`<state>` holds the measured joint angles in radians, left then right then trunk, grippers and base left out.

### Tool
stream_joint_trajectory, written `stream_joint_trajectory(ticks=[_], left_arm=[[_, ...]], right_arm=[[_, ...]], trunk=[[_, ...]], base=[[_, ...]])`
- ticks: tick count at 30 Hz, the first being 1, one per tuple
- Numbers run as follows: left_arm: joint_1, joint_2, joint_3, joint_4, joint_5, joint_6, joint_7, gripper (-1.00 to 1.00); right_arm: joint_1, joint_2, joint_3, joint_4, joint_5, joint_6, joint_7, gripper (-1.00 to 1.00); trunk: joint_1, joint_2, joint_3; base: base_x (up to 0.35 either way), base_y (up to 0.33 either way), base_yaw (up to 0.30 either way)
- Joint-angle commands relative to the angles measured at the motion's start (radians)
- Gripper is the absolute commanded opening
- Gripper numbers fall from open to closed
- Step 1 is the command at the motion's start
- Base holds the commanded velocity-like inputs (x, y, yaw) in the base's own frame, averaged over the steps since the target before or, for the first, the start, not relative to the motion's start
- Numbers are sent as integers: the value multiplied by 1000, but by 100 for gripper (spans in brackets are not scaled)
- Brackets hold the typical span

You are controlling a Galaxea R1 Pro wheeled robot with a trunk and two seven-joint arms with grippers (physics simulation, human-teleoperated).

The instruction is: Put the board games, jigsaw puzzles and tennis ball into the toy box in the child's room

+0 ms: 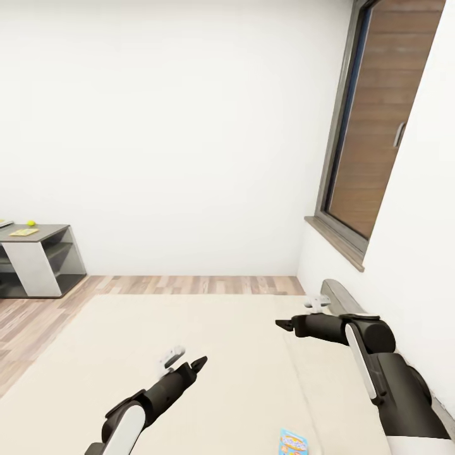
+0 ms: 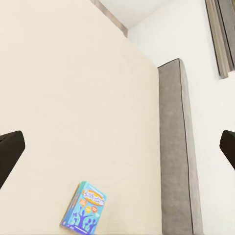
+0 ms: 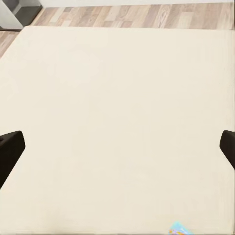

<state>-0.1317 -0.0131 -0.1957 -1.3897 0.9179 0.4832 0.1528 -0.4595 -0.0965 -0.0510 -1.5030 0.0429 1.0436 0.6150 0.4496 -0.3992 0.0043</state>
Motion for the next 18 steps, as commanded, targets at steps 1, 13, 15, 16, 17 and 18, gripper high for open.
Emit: stream_joint_trajectory(ticks=[1, 13, 15, 16, 17, 18], left_arm=[[0, 0, 0, -1, 11, 3, 9, 100], [0, 0, -1, -2, 10, 3, 8, 100], [0, 0, -1, -2, 10, 3, 8, 100], [0, 0, -1, -2, 10, 3, 8, 100], [0, 0, -1, -2, 10, 3, 8, 100], [0, 0, -1, -2, 10, 3, 8, 100]], right_arm=[[0, 0, -1, 0, 5, 4, 6, 100], [0, 0, -1, 0, 5, 4, 6, 100], [0, 0, 0, 0, 5, 4, 6, 100], [-1, 0, -1, 0, 5, 4, 6, 100], [0, 0, 0, 0, 5, 4, 6, 100], [0, 0, 0, 0, 5, 4, 6, 100]], trunk=[[0, -1, 0], [0, -1, 0], [0, -1, 0], [0, -1, 0], [0, -1, 0], [0, -1, 0]], base=[[0, -271, 0], [0, -200, 0], [0, -80, 0], [0, -64, 0], [0, -51, 0], [0, -51, 0]])
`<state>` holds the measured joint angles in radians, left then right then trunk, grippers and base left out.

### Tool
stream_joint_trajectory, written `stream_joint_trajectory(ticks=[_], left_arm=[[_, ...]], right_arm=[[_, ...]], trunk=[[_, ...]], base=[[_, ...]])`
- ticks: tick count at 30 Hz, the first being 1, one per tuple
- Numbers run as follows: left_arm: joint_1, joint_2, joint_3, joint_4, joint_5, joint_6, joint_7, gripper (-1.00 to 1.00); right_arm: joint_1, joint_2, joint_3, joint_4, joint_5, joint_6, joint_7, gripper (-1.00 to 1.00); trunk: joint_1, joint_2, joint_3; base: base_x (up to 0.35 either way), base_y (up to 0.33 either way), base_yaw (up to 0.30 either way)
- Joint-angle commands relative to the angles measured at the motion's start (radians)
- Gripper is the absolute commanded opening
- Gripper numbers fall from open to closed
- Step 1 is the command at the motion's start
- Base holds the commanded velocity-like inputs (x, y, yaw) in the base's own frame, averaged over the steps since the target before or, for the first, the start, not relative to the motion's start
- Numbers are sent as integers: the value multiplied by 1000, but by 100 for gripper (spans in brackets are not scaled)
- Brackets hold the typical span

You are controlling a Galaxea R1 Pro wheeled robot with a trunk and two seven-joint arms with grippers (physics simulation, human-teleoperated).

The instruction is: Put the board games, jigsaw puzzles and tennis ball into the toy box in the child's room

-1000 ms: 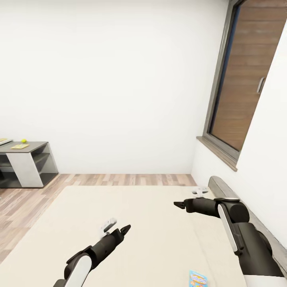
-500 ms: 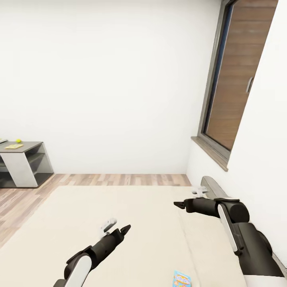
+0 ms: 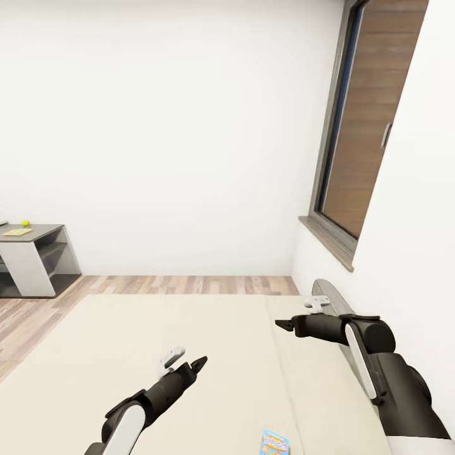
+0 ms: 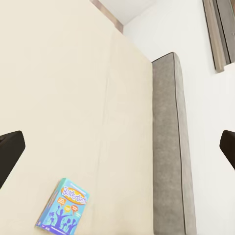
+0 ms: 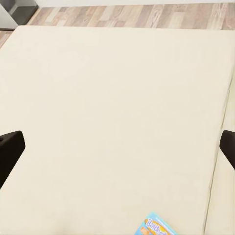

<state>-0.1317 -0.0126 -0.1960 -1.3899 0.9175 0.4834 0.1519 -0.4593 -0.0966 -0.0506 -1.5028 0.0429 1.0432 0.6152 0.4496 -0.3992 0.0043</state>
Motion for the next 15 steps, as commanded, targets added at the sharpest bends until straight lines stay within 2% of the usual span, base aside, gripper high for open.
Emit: stream_joint_trajectory(ticks=[1, 15], left_arm=[[0, 0, 0, -1, 11, 3, 9, 100], [0, 0, 0, -1, 11, 3, 8, 100]], right_arm=[[0, 0, -1, 0, 5, 4, 6, 100], [0, 0, -1, 0, 5, 4, 6, 100]], trunk=[[0, -1, 0], [0, -1, 0]], base=[[0, -41, 0], [0, -16, 0]])
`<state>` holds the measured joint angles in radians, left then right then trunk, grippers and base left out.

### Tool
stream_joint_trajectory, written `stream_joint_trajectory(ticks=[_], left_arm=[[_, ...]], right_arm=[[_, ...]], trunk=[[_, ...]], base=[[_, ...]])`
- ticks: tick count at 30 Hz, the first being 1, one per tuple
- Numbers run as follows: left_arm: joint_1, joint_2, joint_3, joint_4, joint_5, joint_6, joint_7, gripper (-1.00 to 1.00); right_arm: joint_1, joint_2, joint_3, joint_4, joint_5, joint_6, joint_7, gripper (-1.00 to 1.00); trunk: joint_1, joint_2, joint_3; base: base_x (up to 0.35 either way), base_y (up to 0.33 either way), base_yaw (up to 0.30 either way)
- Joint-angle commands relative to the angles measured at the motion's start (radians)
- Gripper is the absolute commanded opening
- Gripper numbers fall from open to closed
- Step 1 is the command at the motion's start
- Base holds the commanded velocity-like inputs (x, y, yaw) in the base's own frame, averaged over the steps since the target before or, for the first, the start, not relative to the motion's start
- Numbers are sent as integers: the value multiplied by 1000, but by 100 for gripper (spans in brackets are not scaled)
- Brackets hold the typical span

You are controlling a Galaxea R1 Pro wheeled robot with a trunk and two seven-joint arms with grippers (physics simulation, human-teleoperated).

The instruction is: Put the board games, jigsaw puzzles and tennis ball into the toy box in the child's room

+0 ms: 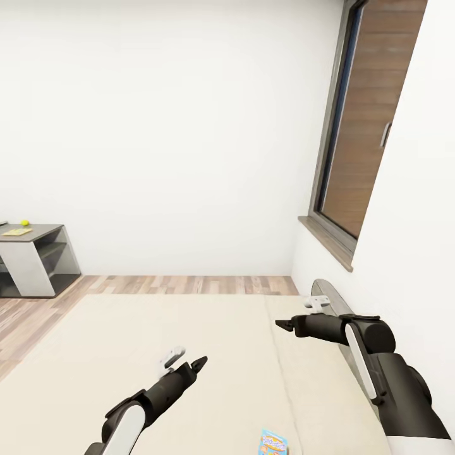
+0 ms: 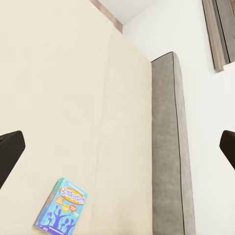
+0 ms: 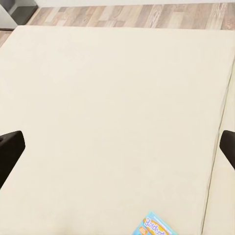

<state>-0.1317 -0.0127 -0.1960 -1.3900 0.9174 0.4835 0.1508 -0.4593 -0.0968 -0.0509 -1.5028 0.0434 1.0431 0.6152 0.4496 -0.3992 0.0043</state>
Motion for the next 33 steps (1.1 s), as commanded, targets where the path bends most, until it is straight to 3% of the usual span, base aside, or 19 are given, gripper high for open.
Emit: stream_joint_trajectory(ticks=[1, 33], left_arm=[[0, 0, 0, -1, 11, 3, 9, 100], [-1, 1, 9, -42, 21, 17, 10, 100]], right_arm=[[0, 0, -1, 0, 5, 4, 6, 100], [-31, 6, 6, 80, 16, 4, 1, 100]], trunk=[[0, -1, 0], [0, -1, 0]], base=[[0, -4, 0], [0, 0, 0]])
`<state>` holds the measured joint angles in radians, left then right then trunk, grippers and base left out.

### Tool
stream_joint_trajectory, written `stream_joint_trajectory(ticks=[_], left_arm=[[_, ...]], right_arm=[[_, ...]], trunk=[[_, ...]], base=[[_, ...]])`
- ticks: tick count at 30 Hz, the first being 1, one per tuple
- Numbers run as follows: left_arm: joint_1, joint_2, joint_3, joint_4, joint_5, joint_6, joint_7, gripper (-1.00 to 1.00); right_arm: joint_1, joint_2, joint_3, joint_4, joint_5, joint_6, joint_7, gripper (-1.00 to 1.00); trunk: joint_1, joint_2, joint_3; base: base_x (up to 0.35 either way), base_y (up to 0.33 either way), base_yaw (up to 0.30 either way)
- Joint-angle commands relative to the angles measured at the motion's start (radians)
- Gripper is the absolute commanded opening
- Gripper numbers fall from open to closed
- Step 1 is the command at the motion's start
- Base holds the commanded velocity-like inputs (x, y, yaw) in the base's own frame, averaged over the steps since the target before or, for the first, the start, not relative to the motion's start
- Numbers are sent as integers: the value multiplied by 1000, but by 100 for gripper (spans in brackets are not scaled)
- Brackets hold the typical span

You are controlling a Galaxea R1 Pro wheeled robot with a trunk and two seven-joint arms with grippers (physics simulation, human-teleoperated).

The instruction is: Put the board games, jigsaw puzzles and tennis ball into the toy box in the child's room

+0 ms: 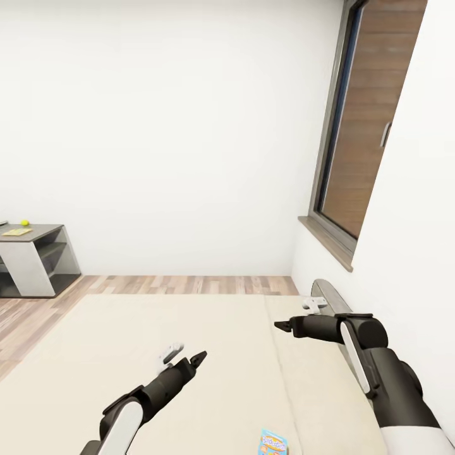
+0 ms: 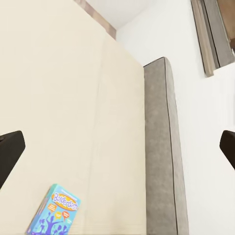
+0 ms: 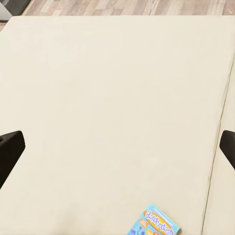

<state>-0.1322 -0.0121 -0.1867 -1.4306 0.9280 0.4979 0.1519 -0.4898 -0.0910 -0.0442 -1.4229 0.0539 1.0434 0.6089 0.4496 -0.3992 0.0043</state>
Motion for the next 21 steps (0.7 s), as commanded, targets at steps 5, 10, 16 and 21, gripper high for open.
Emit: stream_joint_trajectory(ticks=[5, 10, 16, 21], left_arm=[[0, 2, -1, -21, 4, 4, 24, 100], [0, 2, 0, -26, 3, 5, 42, 100], [0, 2, 2, -30, 14, 5, 51, 100], [0, -2, 2, -34, 16, 25, 58, 100]], right_arm=[[-3, 0, 0, 3, 6, 4, 6, 100], [-6, -1, 0, 4, 6, 4, 6, 100], [-13, -4, -1, 20, 1, 4, 7, 100], [-180, 3, 4, 405, 5, 4, 5, 100]], trunk=[[0, -1, 0], [0, -1, 0], [0, -1, 0], [0, -1, 0]], base=[[0, 0, 0], [0, 0, 0], [0, 0, 0], [0, 0, 0]])
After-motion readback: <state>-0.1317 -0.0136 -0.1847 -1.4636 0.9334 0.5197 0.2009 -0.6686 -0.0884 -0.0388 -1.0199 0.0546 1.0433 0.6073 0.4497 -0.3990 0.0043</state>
